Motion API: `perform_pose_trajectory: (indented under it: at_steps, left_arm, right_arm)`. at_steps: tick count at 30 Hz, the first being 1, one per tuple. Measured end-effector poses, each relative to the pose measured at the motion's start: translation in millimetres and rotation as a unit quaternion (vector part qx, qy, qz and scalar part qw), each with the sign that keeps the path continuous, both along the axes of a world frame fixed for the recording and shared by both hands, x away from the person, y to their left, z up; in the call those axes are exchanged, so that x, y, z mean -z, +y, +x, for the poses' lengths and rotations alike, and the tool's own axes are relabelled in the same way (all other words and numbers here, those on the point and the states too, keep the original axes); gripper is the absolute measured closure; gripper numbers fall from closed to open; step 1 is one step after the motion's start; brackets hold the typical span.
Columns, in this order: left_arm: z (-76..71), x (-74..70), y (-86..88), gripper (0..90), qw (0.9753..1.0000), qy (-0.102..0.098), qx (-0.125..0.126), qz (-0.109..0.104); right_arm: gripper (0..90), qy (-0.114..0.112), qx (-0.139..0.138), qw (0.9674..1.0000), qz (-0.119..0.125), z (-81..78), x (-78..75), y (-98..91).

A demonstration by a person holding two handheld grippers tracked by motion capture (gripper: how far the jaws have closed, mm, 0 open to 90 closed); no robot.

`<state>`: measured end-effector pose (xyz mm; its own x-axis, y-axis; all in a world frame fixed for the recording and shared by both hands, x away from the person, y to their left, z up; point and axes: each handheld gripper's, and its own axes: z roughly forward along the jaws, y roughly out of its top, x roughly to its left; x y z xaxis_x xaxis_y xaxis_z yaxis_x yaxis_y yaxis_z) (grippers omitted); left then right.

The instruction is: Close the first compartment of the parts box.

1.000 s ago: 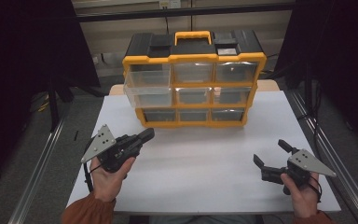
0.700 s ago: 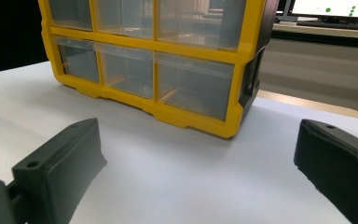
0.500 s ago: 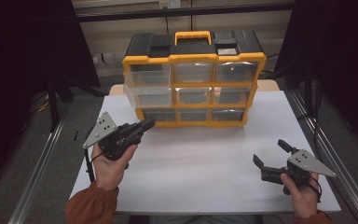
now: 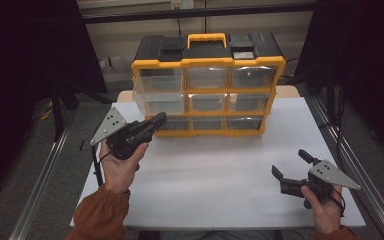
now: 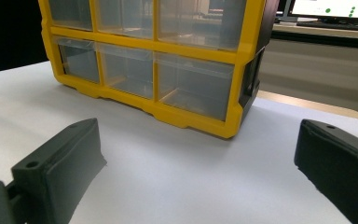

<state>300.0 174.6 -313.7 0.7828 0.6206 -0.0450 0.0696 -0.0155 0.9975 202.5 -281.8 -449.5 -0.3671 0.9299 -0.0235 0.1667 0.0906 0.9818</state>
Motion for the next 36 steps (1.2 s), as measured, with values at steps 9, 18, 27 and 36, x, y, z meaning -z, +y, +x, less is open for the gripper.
perform_pose_trajectory:
  at_steps: [9, 18, 27, 36]
  left_arm:
    - [9.5, 0.3, 3.7, 90.0, 1.0000, 0.006, -0.008, -0.001]
    - [23.6, 10.2, 13.4, 90.0, 0.9992, 0.024, -0.032, 0.001]
    - [29.2, 14.5, 15.2, 90.0, 0.9989, 0.023, -0.041, 0.000]
    - [31.2, 19.0, 9.3, 89.0, 0.9986, 0.011, -0.047, 0.019]
  right_arm:
    - [0.7, 0.001, -0.001, 1.0000, 0.001, -0.4, 0.0, -0.5]
    - [0.7, 0.001, -0.001, 1.0000, 0.000, -0.5, 0.1, -0.6]
    - [0.7, -0.002, -0.001, 1.0000, -0.001, -0.5, 0.3, -0.6]
    - [0.7, 0.001, -0.003, 1.0000, 0.000, -0.5, 0.4, -0.7]
